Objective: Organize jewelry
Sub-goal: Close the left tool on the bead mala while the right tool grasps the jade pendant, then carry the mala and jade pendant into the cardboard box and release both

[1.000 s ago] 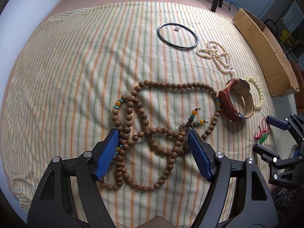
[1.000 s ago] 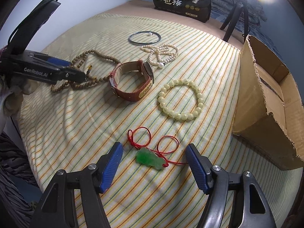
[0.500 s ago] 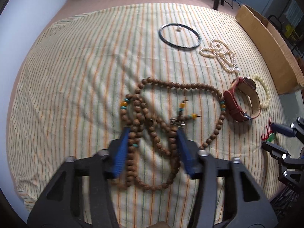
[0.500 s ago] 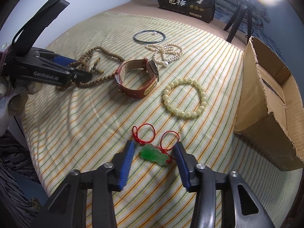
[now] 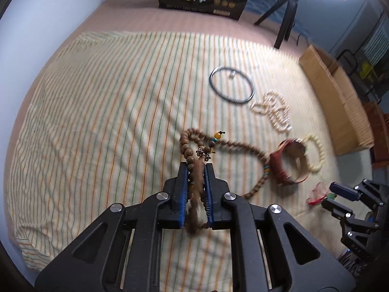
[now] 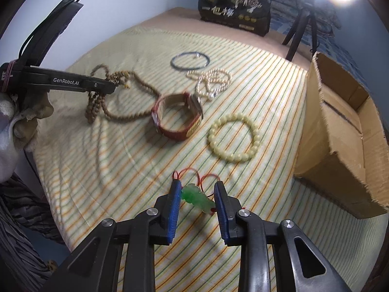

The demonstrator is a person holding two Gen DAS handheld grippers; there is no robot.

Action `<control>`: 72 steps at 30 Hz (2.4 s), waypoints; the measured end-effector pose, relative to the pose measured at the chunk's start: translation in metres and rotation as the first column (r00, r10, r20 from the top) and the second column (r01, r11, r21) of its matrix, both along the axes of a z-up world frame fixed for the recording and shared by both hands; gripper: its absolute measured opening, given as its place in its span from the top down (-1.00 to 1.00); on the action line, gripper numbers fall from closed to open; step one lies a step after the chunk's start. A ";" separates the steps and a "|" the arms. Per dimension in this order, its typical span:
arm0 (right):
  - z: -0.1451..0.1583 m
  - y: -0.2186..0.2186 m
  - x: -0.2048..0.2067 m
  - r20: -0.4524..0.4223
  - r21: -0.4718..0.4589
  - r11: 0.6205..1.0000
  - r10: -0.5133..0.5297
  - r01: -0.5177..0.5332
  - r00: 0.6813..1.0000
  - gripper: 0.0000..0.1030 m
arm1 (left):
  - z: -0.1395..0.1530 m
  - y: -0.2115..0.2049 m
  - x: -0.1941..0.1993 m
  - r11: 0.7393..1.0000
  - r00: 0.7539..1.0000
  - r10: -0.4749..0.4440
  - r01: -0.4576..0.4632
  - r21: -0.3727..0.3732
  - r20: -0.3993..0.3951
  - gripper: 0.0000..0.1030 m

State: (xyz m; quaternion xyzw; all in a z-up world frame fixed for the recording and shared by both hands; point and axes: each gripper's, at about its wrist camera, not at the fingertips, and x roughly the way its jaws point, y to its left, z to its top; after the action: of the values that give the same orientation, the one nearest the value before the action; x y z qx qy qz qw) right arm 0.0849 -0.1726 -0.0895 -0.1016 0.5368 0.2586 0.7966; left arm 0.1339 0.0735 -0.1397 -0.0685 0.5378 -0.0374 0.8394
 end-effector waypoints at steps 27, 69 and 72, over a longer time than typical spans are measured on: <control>0.105 -0.068 0.043 0.224 0.172 0.966 -0.230 0.194 0.947 0.47 | 0.135 -0.077 0.006 0.976 0.937 -0.092 0.152 -0.155 0.337 0.79; 0.048 -0.185 0.189 0.133 0.150 0.853 -0.518 0.499 0.845 0.46 | 0.065 -0.264 0.079 0.906 0.924 -0.317 0.362 -0.220 0.215 0.79; 0.039 -0.191 0.193 0.111 0.144 0.845 -0.530 0.514 0.841 0.46 | 0.055 -0.268 0.079 0.909 0.925 -0.326 0.364 -0.205 0.195 0.79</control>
State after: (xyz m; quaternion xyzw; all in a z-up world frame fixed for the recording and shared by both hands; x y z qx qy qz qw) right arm 0.2783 -0.3632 -0.0505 0.0734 0.4694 0.0522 0.8784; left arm 0.2133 -0.1948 -0.0846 -0.0688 0.4655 -0.2547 0.8448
